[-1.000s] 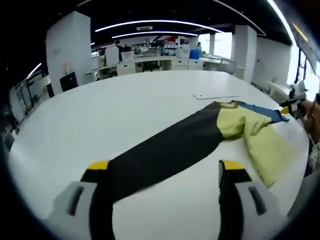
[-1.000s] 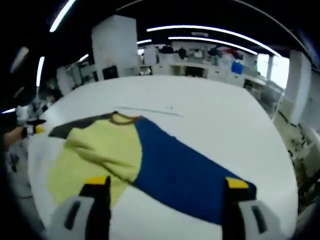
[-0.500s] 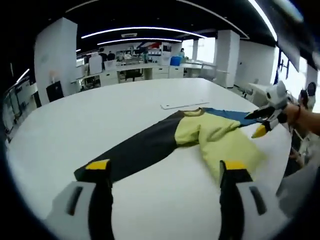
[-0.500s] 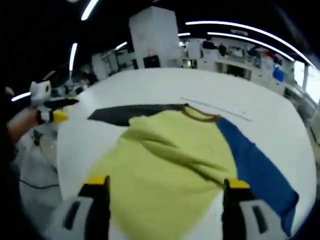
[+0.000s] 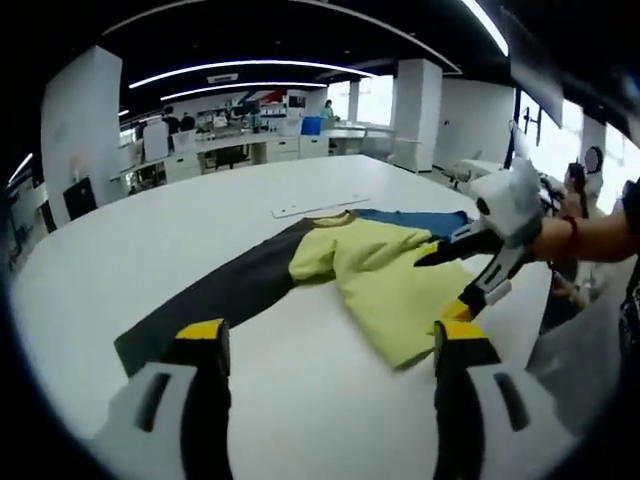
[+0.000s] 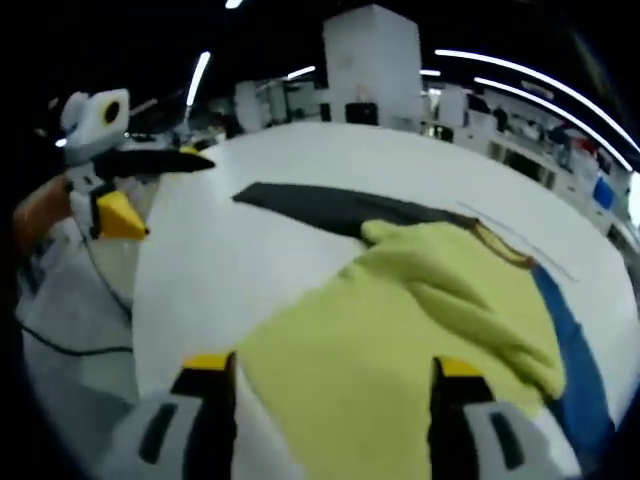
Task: Fold the garment on the visible template until the final outline fits inside the template.
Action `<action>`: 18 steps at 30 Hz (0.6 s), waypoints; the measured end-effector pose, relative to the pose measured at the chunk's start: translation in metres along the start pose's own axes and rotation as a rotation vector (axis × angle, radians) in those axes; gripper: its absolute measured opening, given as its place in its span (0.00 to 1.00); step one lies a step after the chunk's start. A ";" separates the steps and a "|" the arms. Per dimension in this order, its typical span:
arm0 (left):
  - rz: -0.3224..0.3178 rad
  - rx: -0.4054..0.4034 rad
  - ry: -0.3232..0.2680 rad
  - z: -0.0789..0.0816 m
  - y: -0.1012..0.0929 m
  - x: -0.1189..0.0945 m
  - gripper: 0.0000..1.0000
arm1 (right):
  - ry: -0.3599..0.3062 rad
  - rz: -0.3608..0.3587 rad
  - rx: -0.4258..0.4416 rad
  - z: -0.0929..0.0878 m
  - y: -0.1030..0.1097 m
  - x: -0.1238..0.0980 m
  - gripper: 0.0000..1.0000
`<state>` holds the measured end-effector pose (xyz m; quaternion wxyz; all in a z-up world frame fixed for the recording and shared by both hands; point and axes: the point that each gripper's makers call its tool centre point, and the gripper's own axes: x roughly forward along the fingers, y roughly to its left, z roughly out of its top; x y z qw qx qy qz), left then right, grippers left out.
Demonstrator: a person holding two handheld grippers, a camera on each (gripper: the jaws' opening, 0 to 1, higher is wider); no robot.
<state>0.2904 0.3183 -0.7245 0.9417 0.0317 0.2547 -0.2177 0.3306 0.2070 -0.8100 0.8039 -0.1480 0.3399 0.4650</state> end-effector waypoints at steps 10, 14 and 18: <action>-0.026 -0.034 -0.007 -0.014 -0.018 0.003 0.76 | -0.029 0.070 -0.040 0.004 0.045 0.027 0.53; -0.039 -0.018 -0.003 -0.018 -0.017 0.003 0.74 | -0.016 0.077 -0.074 -0.001 0.053 0.032 0.42; -0.047 -0.009 -0.001 -0.021 -0.017 0.003 0.73 | 0.009 0.065 -0.106 -0.006 0.052 0.040 0.35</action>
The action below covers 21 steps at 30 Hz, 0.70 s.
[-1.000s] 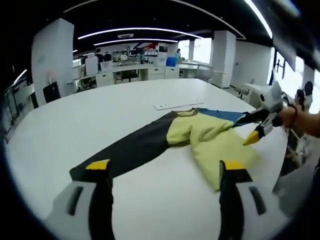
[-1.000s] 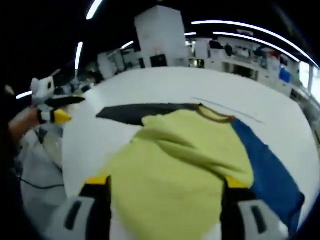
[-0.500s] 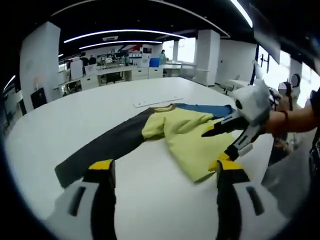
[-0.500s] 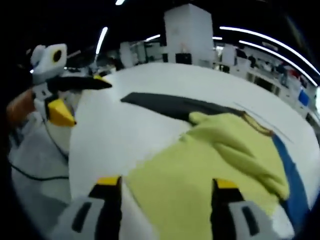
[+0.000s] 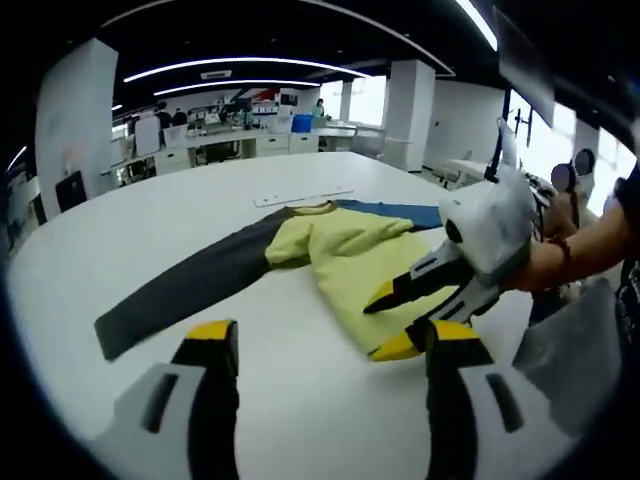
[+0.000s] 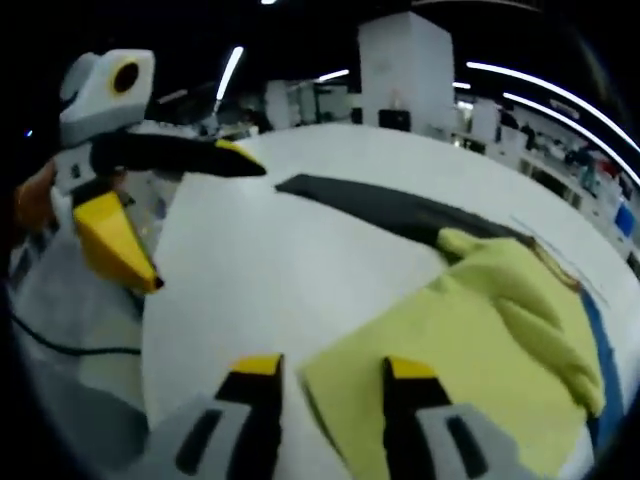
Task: Fold the garment on the visible template until the final outline fits inside the template.
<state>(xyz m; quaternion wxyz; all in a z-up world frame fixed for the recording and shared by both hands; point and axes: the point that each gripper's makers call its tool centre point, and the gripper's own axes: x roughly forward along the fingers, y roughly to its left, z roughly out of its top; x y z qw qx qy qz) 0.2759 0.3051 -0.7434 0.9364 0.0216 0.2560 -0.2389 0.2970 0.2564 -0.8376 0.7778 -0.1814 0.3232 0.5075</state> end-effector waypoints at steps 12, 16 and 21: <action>-0.007 0.017 0.026 -0.011 -0.005 -0.002 0.72 | 0.021 -0.025 -0.099 -0.009 -0.002 0.004 0.16; -0.010 0.020 0.028 -0.011 -0.008 -0.003 0.72 | 0.016 -0.029 -0.110 -0.008 -0.008 0.001 0.05; -0.015 0.021 0.041 -0.013 -0.012 0.001 0.71 | 0.004 -0.003 -0.059 -0.006 -0.009 -0.002 0.00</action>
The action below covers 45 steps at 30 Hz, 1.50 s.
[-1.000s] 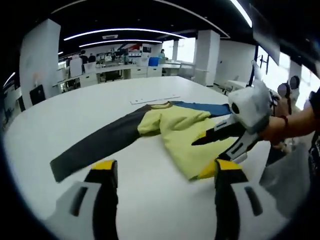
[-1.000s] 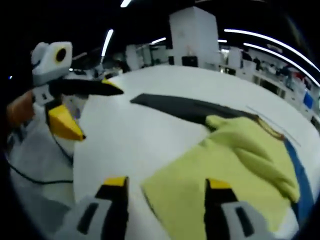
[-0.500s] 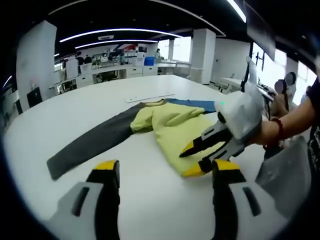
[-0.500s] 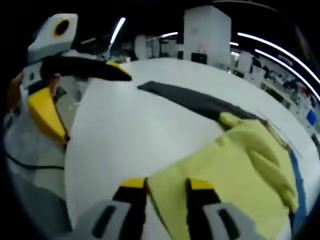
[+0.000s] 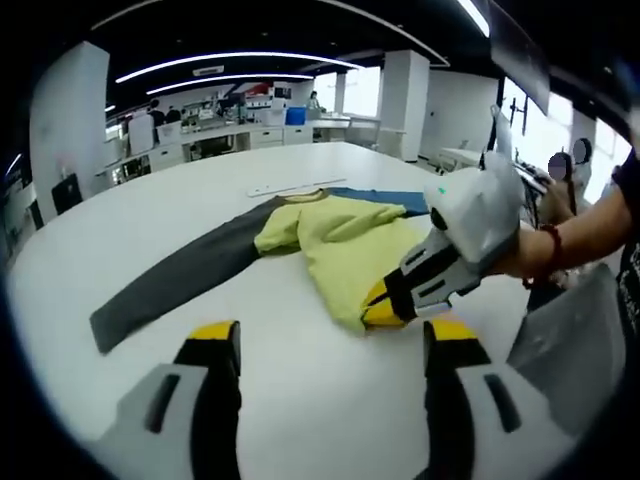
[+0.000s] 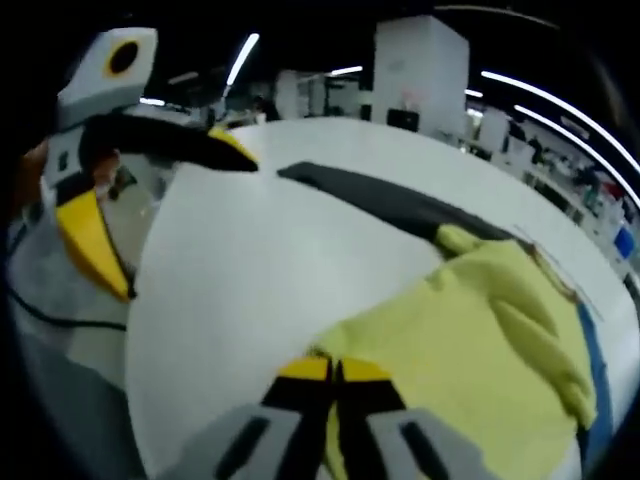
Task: Fold the garment on the visible template until the final outline fits inside the template.
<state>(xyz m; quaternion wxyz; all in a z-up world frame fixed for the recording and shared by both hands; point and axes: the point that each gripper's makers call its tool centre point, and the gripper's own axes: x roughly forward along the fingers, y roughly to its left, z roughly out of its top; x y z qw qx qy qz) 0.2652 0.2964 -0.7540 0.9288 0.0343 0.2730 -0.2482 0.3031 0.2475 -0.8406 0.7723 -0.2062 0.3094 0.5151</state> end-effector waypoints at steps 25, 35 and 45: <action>-0.049 0.039 -0.005 0.007 -0.019 0.013 0.64 | -0.187 -0.228 0.149 0.026 -0.071 -0.091 0.00; -0.052 0.015 -0.004 0.007 -0.022 0.027 0.54 | -0.169 -0.301 0.230 -0.001 -0.098 -0.105 0.00; -0.053 -0.026 -0.001 0.002 -0.025 0.036 0.48 | -0.095 -0.335 0.313 -0.043 -0.107 -0.097 0.00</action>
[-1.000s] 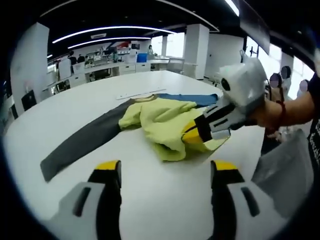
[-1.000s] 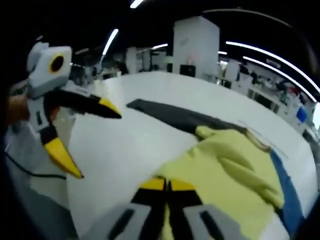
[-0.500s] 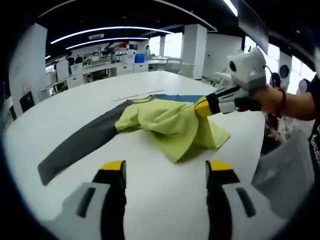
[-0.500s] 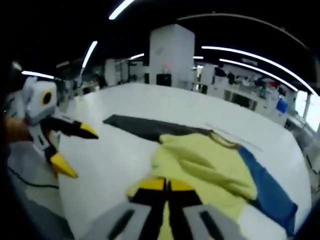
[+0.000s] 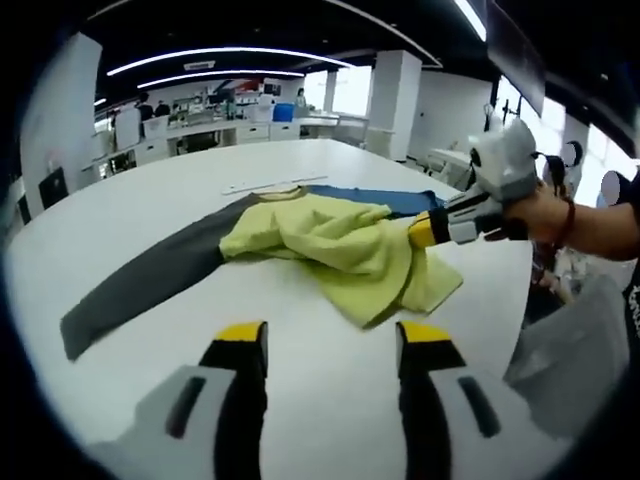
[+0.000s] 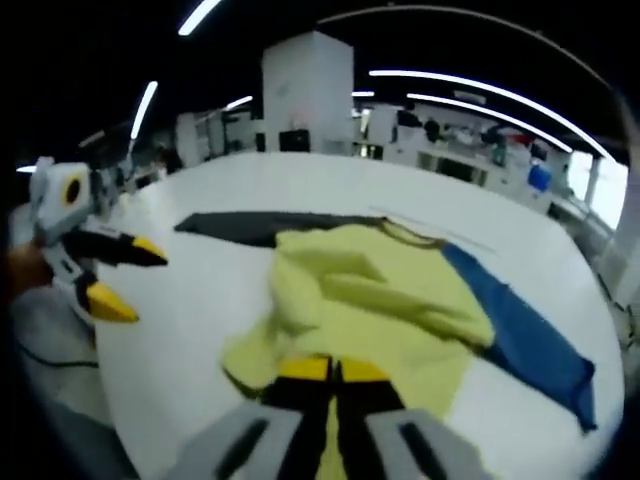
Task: Fold the garment on the visible template until the final outline fits inside the template.
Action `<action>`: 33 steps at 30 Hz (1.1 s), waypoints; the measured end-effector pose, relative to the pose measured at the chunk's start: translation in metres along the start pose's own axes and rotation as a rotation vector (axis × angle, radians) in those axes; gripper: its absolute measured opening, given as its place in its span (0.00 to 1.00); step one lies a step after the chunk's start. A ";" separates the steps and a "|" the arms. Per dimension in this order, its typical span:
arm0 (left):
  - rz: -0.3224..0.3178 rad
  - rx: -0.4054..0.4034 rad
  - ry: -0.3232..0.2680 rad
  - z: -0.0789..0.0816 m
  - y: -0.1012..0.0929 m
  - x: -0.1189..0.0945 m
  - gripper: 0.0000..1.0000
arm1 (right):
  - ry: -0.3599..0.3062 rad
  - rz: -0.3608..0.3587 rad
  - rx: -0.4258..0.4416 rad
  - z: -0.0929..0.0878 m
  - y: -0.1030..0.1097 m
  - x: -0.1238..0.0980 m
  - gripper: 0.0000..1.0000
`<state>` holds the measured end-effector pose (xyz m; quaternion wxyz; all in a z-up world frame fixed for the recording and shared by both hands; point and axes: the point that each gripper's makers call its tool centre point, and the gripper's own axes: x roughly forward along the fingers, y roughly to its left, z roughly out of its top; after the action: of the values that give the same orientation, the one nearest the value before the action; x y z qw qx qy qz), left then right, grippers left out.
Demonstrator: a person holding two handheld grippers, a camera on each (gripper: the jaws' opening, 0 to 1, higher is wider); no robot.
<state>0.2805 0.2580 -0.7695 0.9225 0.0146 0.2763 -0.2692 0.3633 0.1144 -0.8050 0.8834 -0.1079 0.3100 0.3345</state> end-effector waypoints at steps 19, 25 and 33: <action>0.002 -0.032 0.037 -0.006 -0.004 0.013 0.41 | 0.012 -0.047 0.095 -0.019 -0.017 -0.007 0.19; 0.004 -0.091 0.002 0.014 -0.004 0.024 0.40 | -0.019 -0.023 0.220 -0.015 -0.017 -0.023 0.37; 0.016 -0.146 0.022 0.012 -0.006 0.048 0.33 | 0.029 -0.056 0.275 -0.037 -0.026 -0.045 0.45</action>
<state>0.3170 0.2275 -0.7835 0.9201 -0.0474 0.3054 -0.2407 0.3364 0.0564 -0.8060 0.8941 0.0006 0.3627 0.2626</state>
